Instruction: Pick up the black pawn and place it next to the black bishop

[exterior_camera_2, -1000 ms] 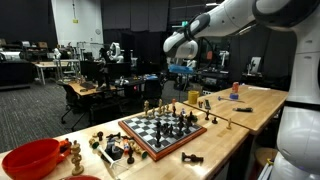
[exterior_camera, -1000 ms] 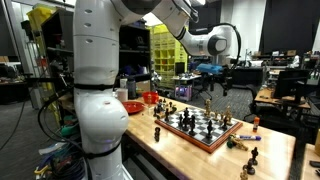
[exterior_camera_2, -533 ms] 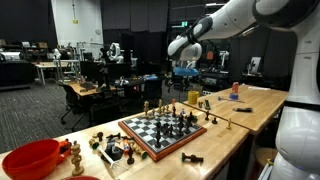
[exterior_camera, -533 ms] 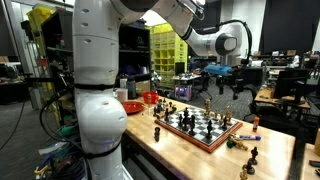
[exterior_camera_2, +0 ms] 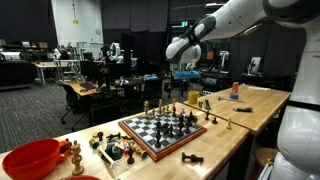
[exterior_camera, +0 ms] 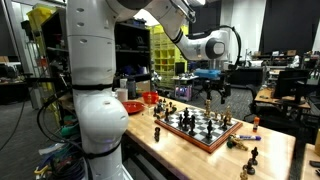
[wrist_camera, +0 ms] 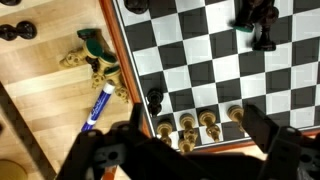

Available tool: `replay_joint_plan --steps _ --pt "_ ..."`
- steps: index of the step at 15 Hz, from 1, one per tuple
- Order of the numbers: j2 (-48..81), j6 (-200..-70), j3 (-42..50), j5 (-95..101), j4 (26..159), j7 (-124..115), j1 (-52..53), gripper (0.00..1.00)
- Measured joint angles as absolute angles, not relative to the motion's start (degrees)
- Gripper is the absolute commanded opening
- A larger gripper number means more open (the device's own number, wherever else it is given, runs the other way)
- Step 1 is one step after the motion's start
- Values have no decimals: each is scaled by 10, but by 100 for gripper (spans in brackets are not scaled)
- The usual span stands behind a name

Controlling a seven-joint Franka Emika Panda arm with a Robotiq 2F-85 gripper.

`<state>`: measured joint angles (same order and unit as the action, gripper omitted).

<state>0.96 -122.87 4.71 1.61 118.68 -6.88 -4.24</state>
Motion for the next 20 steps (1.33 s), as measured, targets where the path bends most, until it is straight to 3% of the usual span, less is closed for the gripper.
replay_joint_plan --steps 9,20 --pt "10 -1239 91 32 1168 -87 -86 100" --pt "103 -1267 146 50 1123 -382 -111 100"
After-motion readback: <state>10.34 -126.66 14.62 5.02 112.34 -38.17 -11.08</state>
